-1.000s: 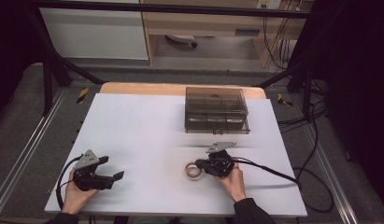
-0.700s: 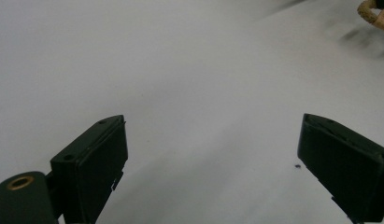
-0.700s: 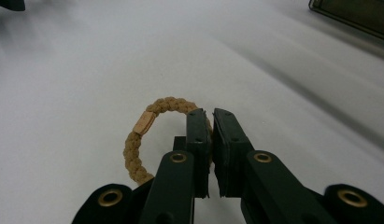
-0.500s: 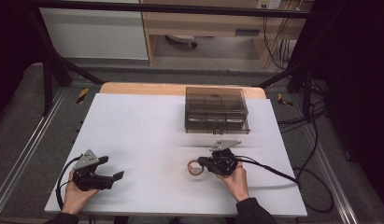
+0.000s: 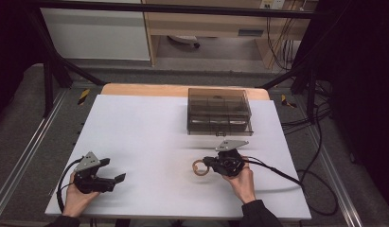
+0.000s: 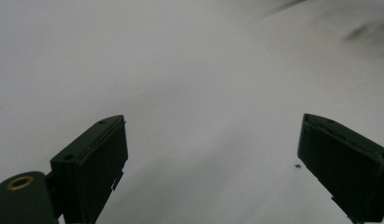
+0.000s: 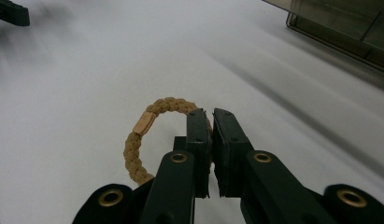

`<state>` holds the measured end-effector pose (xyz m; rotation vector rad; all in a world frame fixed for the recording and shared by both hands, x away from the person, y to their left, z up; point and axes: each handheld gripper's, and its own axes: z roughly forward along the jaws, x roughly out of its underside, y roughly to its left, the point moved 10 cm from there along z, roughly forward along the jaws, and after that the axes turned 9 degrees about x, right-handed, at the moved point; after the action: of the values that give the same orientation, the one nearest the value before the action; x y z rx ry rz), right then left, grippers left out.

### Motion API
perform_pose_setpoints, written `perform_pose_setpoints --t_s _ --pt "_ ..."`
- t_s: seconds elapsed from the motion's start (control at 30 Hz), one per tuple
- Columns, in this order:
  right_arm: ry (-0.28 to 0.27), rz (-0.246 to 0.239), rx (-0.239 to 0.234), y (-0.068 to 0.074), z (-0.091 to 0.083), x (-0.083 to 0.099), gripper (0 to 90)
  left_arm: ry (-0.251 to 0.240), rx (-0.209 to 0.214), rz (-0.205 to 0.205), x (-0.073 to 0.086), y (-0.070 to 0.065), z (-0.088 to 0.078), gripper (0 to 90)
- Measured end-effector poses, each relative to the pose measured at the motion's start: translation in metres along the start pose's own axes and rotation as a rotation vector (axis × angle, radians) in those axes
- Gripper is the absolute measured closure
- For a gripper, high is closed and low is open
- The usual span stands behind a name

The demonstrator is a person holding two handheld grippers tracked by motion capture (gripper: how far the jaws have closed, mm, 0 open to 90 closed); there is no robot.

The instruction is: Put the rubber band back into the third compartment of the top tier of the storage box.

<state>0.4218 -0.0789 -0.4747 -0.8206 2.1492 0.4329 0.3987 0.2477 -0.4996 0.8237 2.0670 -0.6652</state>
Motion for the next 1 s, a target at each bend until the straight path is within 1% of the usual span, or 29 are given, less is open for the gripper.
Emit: perform_pose_setpoints --t_s 0.5,0.67,1.0 --pt "-0.01 0.001 0.027 -0.009 -0.012 -0.007 85.8 0.0 -0.002 0.001 0.0 0.001 -0.001 8.1" --pt "-0.026 0.007 0.037 -0.014 -0.019 -0.012 85.9 -0.001 -0.004 0.0 0.0 0.001 -0.001 8.1" --pt "-0.041 0.013 0.064 -0.025 -0.031 -0.019 86.0 -0.001 -0.005 0.0 0.0 0.001 -0.001 8.1"
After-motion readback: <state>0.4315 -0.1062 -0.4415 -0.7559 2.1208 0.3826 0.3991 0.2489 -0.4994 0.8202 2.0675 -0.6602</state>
